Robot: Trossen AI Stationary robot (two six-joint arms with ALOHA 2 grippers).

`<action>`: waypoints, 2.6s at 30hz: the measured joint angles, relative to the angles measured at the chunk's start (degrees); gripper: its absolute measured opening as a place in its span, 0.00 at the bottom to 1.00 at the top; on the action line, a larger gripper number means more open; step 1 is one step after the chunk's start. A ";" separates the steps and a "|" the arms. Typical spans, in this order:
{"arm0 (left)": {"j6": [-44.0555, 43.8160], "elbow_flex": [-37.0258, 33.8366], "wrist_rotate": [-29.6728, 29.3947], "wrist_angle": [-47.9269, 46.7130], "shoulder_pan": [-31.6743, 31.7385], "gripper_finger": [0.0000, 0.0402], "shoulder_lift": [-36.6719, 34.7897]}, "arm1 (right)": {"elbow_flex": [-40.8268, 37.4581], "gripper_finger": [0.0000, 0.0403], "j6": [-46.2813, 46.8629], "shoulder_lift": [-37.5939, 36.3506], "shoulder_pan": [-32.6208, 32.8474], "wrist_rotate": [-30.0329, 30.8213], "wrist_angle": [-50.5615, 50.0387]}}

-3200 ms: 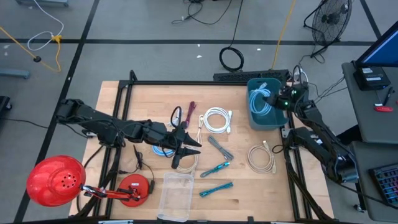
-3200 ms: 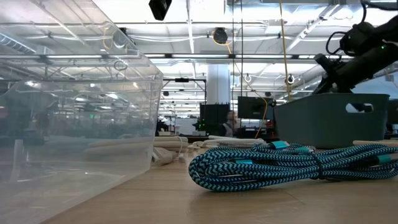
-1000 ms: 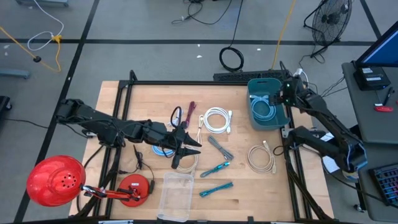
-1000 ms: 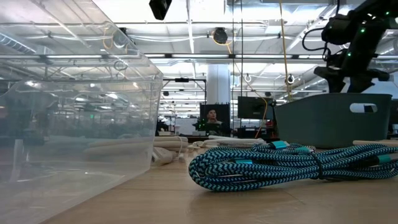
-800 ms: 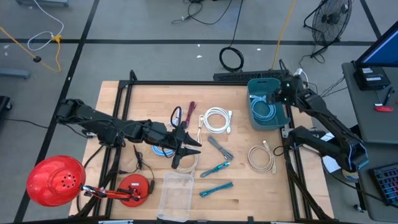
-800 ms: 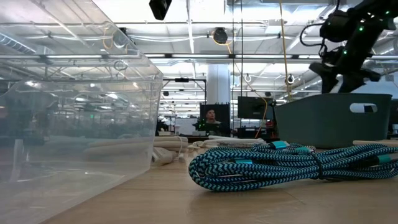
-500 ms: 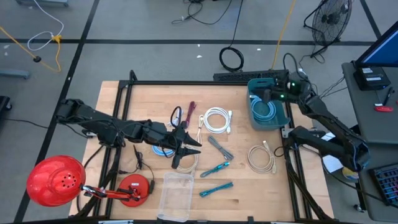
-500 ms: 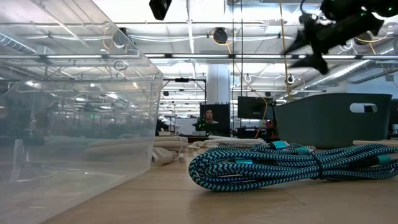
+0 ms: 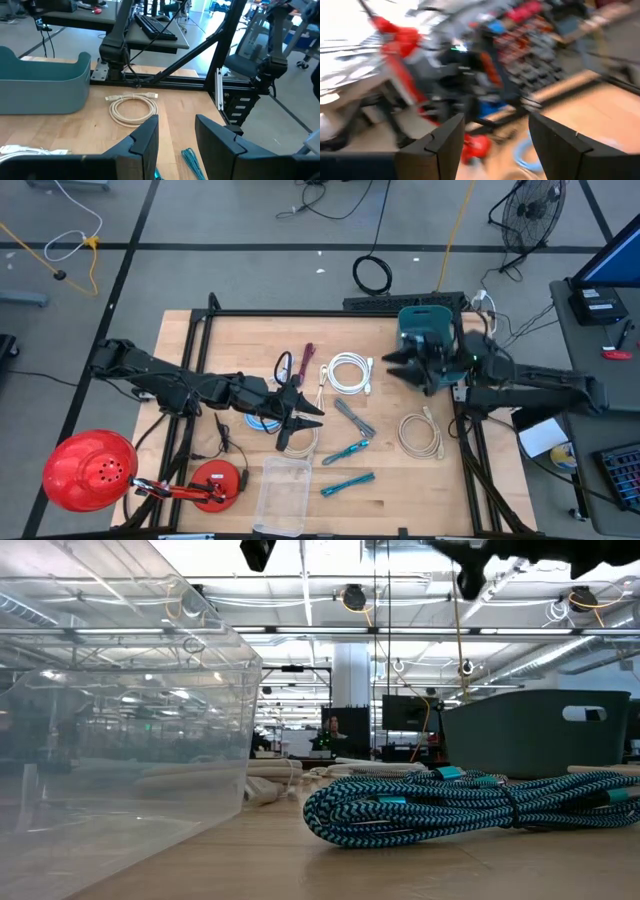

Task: Pick & Place USB Port
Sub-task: Put the pink charger cable into the transparent bin

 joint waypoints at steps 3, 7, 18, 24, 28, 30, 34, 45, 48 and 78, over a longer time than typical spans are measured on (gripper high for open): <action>0.00 0.00 0.00 -0.04 -0.04 0.33 0.00 | -4.13 0.53 -3.16 0.46 6.80 4.26 8.47; -0.02 0.00 -0.10 -1.17 -0.04 0.33 0.00 | -9.10 0.53 -12.01 1.22 13.38 12.66 15.92; -10.96 0.00 -30.77 -17.03 3.38 0.33 0.02 | -0.68 0.53 -25.74 7.73 15.54 28.51 8.82; -26.72 0.00 -31.46 -27.83 13.50 0.33 0.02 | 3.81 0.53 -24.00 11.96 15.86 28.64 0.62; -28.73 0.00 -24.98 -28.81 20.20 0.33 0.02 | 3.86 0.53 -23.83 12.52 15.86 28.66 0.65; -27.92 0.00 -21.99 -28.63 23.10 0.33 0.02 | 3.89 0.53 -23.83 12.13 15.86 28.62 0.28; -25.94 0.00 -16.33 -29.62 28.01 0.33 1.11 | 3.91 0.53 -23.83 10.63 15.86 28.46 -1.09; -22.71 2.03 -1.05 -32.84 34.02 0.33 16.43 | 3.91 0.53 -23.94 9.06 15.52 29.02 -3.10; -21.05 7.00 -1.04 -38.94 34.13 0.33 20.21 | 3.91 0.53 -24.01 9.08 15.53 30.25 -3.14; -22.48 24.26 -1.92 -53.72 33.44 0.48 31.50 | 3.91 0.53 -23.41 9.06 15.30 32.62 -4.81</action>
